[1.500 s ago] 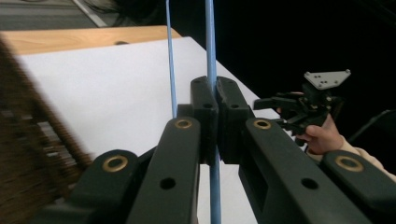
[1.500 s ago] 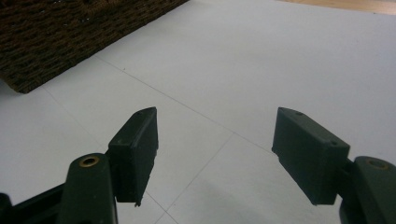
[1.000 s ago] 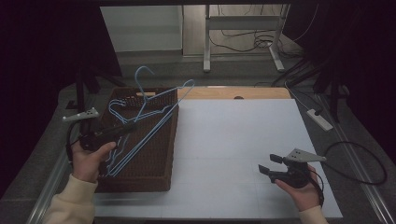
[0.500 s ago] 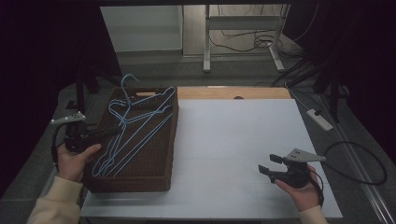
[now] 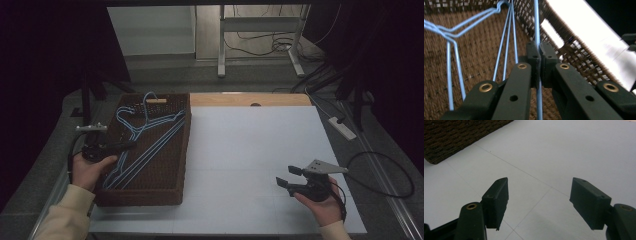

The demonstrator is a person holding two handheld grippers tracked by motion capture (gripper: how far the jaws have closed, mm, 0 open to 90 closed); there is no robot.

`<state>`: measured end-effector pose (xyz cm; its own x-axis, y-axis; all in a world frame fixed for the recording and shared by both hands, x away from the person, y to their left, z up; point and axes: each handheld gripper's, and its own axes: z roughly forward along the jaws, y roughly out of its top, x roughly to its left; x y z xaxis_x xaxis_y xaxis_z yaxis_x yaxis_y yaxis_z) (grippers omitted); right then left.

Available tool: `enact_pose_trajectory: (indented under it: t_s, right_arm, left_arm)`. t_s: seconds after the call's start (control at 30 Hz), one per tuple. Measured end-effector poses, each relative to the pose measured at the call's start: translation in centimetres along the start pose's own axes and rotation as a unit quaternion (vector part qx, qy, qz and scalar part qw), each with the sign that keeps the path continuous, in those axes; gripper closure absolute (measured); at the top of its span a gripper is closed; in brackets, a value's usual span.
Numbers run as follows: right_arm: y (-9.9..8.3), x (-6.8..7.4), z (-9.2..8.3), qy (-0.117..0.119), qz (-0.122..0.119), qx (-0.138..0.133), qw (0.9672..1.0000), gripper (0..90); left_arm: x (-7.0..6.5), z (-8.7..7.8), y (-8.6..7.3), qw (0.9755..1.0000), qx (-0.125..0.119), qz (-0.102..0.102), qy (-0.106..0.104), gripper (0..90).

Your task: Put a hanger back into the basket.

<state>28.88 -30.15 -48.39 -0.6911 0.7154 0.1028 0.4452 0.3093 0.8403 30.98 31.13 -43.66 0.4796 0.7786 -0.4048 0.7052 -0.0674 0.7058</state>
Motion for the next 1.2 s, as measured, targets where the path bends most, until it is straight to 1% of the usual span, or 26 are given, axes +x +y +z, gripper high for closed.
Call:
enact_pose_trajectory:
  t_s: [0.03,0.1,0.13,0.17,0.2,0.23,0.27,0.37,0.43,0.5,0.53,0.57,0.63,0.67,0.7,0.73,0.77,0.8,0.83,0.87,0.9,0.93,0.97,1.0,1.1,1.2]
  right_arm:
    - [0.0,0.0,0.0,0.0,0.0,0.0,1.0,32.2]
    - [0.0,0.1,0.0,0.0,-0.001,0.001,1.0,32.2]
    - [0.0,0.1,0.0,0.0,-0.001,0.001,1.0,32.2]
    - [0.0,0.1,0.0,0.0,-0.001,0.001,1.0,32.2]
    - [0.0,0.1,0.0,0.0,-0.001,0.002,1.0,32.2]
    - [0.0,0.0,0.1,0.0,-0.001,0.002,1.0,32.2]
    - [0.0,0.0,0.1,0.0,-0.001,0.003,1.0,32.2]
    - [-0.1,0.1,0.2,0.001,0.0,0.004,1.0,32.2]
    - [-0.1,0.1,0.2,0.001,-0.002,0.004,1.0,32.1]
    - [-0.1,0.1,0.2,0.0,-0.002,0.005,1.0,32.2]
    - [-0.1,0.1,0.2,0.001,-0.002,0.005,1.0,32.1]
    - [-0.1,0.1,0.2,0.0,-0.001,0.005,1.0,32.1]
    - [-0.1,0.1,0.2,0.0,-0.002,0.005,1.0,32.0]
    - [0.0,0.2,0.2,0.0,-0.003,0.005,1.0,32.0]
    - [0.0,0.2,0.2,0.0,-0.003,0.005,1.0,32.0]
    - [0.0,0.2,0.2,0.001,-0.004,0.005,1.0,32.0]
    - [0.0,0.3,0.3,0.0,-0.005,0.007,1.0,32.0]
    - [0.0,0.3,0.3,0.0,-0.005,0.008,0.9999,31.9]
    - [0.0,0.3,0.3,0.0,-0.006,0.009,0.9999,31.9]
    - [0.0,0.2,0.3,0.0,-0.005,0.009,0.9999,31.9]
    - [0.0,0.2,0.3,0.0,-0.005,0.009,0.9999,31.9]
    - [-0.1,0.2,0.3,0.0,-0.005,0.009,0.9999,31.9]
    - [-0.1,0.2,0.3,0.0,-0.004,0.008,1.0,31.9]
    - [-0.1,0.2,0.3,-0.001,-0.004,0.008,1.0,31.9]
    - [-0.1,0.1,0.3,0.0,-0.005,0.01,0.9999,31.9]
    - [-0.1,0.1,0.3,0.0,-0.005,0.01,0.9999,31.9]
  left_arm:
    - [0.1,0.3,-0.1,1.0,0.004,-0.003,0.001,87.1]
    - [0.4,0.6,-0.2,0.9999,0.01,-0.005,0.013,87.0]
    - [0.5,0.7,-0.3,0.9997,0.012,-0.007,0.022,87.0]
    - [0.5,0.8,-0.3,0.9992,0.017,-0.004,0.037,86.9]
    - [0.5,0.9,-0.4,0.9976,0.025,0.001,0.065,86.8]
    - [0.4,1.1,-0.4,0.9951,0.035,0.006,0.092,86.8]
    - [0.4,1.3,-0.4,0.9926,0.045,0.011,0.112,86.7]
    - [0.5,1.7,-0.6,0.9891,0.057,0.008,0.135,86.5]
    - [0.6,2.0,-0.5,0.9852,0.071,0.007,0.156,86.0]
    - [0.6,2.3,-0.5,0.9818,0.08,0.008,0.172,82.0]
    - [0.5,2.3,-0.5,0.9797,0.078,0.016,0.184,78.3]
    - [0.3,2.3,-0.5,0.9775,0.067,0.032,0.198,73.6]
    - [-0.2,2.0,-0.4,0.9767,0.046,0.049,0.204,60.8]
    - [-0.5,1.8,-0.4,0.9766,0.036,0.054,0.205,53.7]
    - [-0.8,1.5,-0.3,0.9771,0.022,0.06,0.203,50.4]
    - [-1.5,0.9,-0.3,0.9788,0.0,0.07,0.193,47.0]
    - [-1.8,0.7,-0.3,0.9799,-0.01,0.074,0.185,42.8]
    - [-2.2,0.3,-0.3,0.9815,-0.021,0.08,0.173,41.3]
    - [-2.6,0.0,-0.3,0.9825,-0.029,0.083,0.164,39.7]
    - [-3.2,-0.4,-0.4,0.9839,-0.042,0.089,0.15,38.9]
    - [-3.6,-0.7,-0.5,0.9846,-0.048,0.092,0.141,37.9]
    - [-4.4,-1.1,-0.6,0.9855,-0.062,0.098,0.124,37.2]
    - [-4.7,-1.2,-0.7,0.9856,-0.066,0.101,0.119,36.3]
    - [-5.5,-1.4,-0.9,0.9859,-0.074,0.107,0.105,35.9]
    - [-6.6,-1.4,-1.4,0.9862,-0.081,0.115,0.088,34.1]
    - [-7.8,-1.2,-2.0,0.9875,-0.089,0.116,0.058,33.1]
